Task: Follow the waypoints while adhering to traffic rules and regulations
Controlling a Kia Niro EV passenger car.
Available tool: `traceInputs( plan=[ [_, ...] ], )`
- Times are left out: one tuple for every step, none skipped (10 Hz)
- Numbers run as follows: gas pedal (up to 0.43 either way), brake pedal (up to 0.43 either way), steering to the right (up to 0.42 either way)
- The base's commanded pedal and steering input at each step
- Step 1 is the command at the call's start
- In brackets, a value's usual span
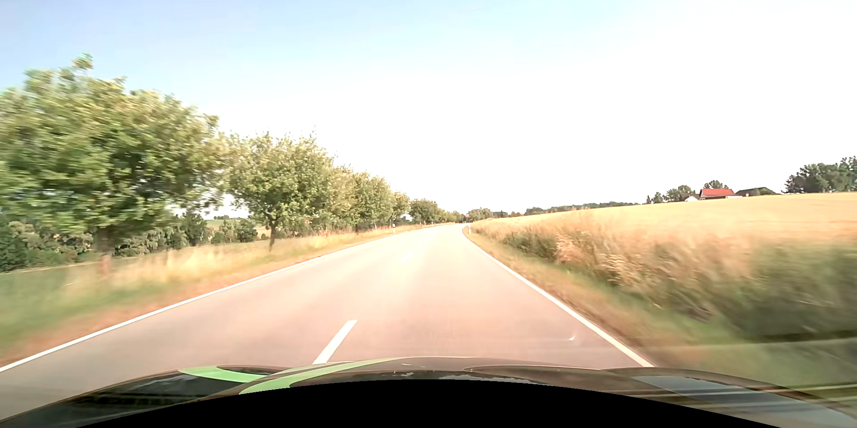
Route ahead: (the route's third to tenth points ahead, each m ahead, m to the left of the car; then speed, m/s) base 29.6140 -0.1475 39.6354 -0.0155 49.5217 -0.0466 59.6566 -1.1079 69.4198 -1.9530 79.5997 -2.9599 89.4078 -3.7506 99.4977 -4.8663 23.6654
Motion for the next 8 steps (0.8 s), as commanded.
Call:
traceInputs(
  plan=[
    [0.189, 0.0, 0.008],
    [0.189, 0.0, 0.008],
    [0.189, 0.0, 0.008],
    [0.189, 0.0, 0.008],
    [0.189, 0.0, 0.007],
    [0.189, 0.0, 0.007],
    [0.189, 0.0, 0.007],
    [0.189, 0.0, 0.007]
  ],
)
